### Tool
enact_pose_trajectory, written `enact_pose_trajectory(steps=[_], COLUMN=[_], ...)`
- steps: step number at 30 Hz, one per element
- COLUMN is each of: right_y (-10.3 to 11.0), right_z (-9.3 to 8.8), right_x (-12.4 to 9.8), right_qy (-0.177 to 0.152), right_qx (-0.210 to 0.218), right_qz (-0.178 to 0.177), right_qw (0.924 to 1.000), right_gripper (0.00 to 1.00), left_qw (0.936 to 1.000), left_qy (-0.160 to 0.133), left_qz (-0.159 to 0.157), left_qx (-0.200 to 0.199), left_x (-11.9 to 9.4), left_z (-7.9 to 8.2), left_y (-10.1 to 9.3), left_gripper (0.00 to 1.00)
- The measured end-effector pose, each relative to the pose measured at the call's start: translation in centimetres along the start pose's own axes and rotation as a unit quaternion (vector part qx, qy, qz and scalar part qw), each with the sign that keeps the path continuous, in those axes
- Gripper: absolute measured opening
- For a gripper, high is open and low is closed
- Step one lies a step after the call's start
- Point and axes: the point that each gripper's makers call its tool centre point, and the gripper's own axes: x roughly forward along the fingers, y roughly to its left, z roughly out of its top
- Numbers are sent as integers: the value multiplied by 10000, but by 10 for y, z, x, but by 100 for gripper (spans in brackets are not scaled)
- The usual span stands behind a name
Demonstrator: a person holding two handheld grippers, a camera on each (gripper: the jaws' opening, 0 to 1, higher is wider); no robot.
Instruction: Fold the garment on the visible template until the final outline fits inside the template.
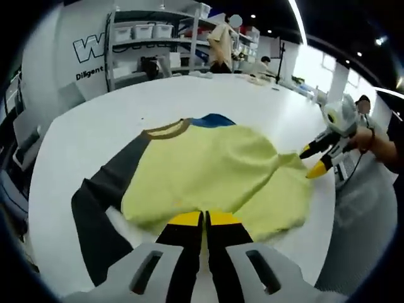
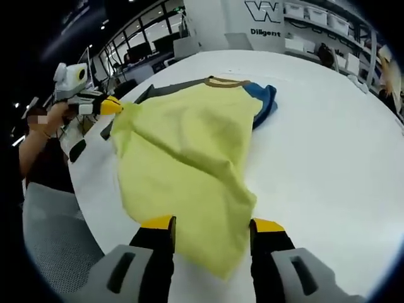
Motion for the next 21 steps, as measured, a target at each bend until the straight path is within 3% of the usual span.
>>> enact_pose_trajectory(steps=[6,9,14,21], right_y=[0,0,0,-5], right_z=[3,4,5,4], right_x=[0,0,1,2], right_qy=[-105,-138,-181,-185], right_qx=[-33,-15,43,107], right_qz=[-14,9,4,-17], right_qw=[9999,9999,9998,9998], right_gripper=[45,45,45,46], left_qw=[9997,9999,9996,9989], left_qy=[-197,-93,-136,-215], left_qz=[-128,-73,-144,-244], left_qx=[35,124,-178,-351], left_x=[19,32,46,66], left_z=[34,35,42,62], left_y=[3,7,10,11], left_gripper=[0,0,0,0])
